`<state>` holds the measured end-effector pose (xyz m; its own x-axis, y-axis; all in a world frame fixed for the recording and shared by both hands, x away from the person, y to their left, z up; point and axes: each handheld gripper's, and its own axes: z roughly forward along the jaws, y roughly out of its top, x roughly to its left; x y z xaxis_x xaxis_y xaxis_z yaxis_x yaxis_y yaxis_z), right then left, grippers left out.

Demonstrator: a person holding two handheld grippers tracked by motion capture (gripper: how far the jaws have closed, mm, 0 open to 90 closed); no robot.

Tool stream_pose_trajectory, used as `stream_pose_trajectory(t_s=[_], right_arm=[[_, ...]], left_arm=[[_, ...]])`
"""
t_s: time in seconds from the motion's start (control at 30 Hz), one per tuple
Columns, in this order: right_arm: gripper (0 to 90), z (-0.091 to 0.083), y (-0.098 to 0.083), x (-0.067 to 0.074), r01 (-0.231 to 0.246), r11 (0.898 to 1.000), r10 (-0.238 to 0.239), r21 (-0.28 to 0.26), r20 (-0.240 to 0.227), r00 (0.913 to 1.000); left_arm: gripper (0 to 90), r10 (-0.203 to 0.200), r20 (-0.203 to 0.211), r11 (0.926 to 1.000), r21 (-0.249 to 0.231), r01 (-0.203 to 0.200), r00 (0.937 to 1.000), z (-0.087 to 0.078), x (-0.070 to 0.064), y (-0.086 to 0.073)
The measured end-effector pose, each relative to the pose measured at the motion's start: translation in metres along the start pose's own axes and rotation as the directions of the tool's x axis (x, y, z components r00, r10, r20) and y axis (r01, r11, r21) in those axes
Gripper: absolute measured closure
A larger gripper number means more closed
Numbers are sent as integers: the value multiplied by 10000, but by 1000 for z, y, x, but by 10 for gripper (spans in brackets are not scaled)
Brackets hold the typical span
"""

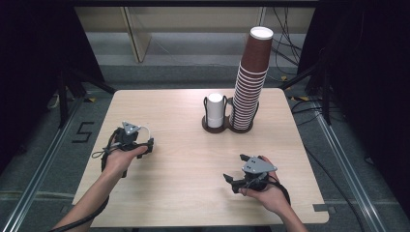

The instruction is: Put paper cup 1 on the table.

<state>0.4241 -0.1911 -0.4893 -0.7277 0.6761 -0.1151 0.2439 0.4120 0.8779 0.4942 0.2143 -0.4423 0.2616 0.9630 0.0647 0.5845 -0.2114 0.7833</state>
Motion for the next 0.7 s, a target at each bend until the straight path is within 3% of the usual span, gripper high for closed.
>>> stream_pose_trajectory(t_s=[0.53,0.6,0.63,0.67,0.7], right_arm=[[103,1,-1,1,62,10000,-62,22,-34,10000],[103,1,-1,1,29,10000,-29,25,-30,10000],[103,2,0,0,258,9997,-258,-26,2,9997],[103,2,-1,2,13,10000,-13,36,-38,10000],[103,2,-1,1,93,10000,-93,12,-27,10000]], left_arm=[[230,-29,-494,9956,938,75,9988,12,17,-3],[226,-214,-519,9964,811,256,9984,14,17,-3],[226,-108,-494,9957,913,153,9987,14,18,-2],[226,-169,-537,9954,932,218,9984,14,19,-2],[226,-130,-505,9952,965,179,9986,15,19,-1]])
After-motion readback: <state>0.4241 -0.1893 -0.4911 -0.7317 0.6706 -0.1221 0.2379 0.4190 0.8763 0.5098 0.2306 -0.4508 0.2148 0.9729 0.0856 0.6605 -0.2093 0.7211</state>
